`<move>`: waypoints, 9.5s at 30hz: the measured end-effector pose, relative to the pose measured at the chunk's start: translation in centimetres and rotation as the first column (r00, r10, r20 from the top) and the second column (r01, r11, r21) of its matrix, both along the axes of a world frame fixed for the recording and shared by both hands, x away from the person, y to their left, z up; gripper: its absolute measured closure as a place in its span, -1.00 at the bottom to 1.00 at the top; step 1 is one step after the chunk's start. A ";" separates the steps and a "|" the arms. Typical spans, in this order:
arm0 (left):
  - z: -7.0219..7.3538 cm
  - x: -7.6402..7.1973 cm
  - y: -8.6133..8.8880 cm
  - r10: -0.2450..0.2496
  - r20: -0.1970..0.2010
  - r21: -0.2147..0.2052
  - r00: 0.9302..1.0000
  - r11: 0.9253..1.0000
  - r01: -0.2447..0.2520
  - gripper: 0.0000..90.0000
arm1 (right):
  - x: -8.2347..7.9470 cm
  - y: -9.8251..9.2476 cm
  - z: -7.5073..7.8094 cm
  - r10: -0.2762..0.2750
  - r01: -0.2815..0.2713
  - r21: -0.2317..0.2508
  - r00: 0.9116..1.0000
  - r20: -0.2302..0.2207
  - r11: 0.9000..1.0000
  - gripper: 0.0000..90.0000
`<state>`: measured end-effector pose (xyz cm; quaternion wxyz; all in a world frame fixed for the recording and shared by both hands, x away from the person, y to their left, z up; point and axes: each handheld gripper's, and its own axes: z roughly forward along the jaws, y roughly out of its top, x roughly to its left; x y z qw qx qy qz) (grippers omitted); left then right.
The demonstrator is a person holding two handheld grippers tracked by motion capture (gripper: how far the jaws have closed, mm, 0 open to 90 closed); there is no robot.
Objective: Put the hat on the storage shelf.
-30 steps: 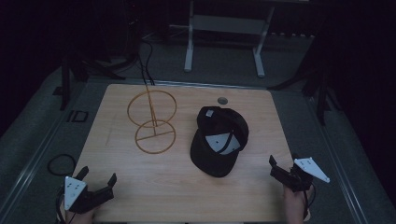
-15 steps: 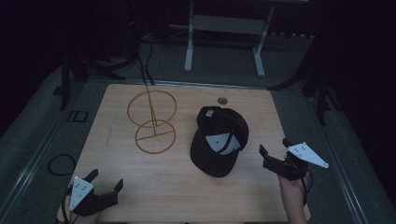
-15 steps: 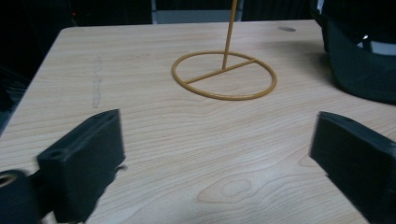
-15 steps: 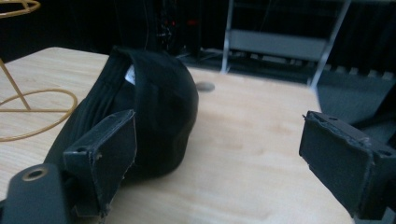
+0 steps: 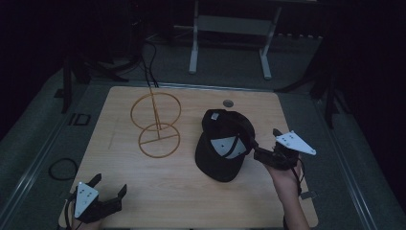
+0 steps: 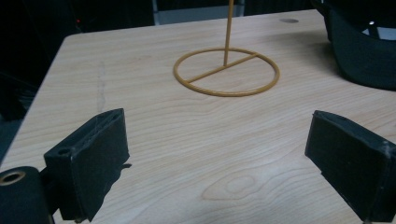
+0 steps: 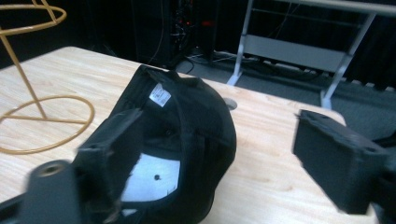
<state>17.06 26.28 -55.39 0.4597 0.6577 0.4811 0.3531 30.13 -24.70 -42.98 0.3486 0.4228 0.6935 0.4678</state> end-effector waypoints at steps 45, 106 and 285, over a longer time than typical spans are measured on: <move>0.0 0.1 0.7 0.007 -0.030 -0.047 1.000 0.999 -0.009 -0.86 | 5.8 5.0 -4.6 -0.169 0.156 -0.094 0.976 -0.140 0.983 0.96; 6.8 2.0 -10.4 -0.354 -0.014 -0.069 0.935 0.934 0.352 -0.86 | -1.7 8.3 5.7 0.134 -0.137 0.020 0.986 0.102 0.990 0.96; 6.4 4.3 -3.9 -0.461 0.011 0.013 0.887 0.887 0.461 -0.25 | -0.4 7.9 11.7 0.476 -0.478 -0.026 0.865 0.163 0.878 0.96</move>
